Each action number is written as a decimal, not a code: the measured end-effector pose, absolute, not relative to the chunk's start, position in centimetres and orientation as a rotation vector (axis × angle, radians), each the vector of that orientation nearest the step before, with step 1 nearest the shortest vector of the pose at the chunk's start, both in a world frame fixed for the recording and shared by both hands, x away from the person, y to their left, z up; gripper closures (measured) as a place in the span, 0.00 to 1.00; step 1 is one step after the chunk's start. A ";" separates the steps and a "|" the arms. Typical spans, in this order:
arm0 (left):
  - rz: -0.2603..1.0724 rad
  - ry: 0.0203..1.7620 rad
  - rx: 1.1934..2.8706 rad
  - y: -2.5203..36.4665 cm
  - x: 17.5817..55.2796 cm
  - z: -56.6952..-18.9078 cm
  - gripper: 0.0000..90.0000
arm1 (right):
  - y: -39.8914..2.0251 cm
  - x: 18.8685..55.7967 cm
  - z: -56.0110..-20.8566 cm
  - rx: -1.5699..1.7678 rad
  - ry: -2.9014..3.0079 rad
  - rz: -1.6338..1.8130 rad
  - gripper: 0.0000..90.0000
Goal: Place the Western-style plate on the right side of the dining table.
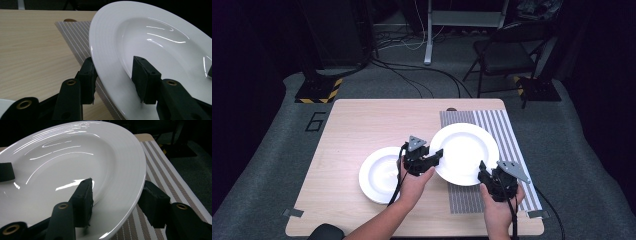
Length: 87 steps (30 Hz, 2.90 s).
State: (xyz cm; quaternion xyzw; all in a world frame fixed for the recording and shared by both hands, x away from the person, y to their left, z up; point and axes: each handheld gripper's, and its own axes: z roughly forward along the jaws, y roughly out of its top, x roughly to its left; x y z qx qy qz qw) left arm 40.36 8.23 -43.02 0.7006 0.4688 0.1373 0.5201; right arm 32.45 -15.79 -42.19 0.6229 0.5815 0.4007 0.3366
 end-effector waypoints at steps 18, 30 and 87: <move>0.303 1.109 1.705 6.2 40.9 -43.8 0.63 | -17.9 32.3 -43.3 1.664 1.497 1.030 0.51; 0.291 1.102 1.728 5.1 41.6 -44.8 0.63 | -18.8 32.8 -44.2 1.690 1.501 1.014 0.51; 0.264 1.128 1.793 1.4 44.9 -50.4 0.64 | -22.1 36.2 -49.8 1.797 1.535 0.886 0.51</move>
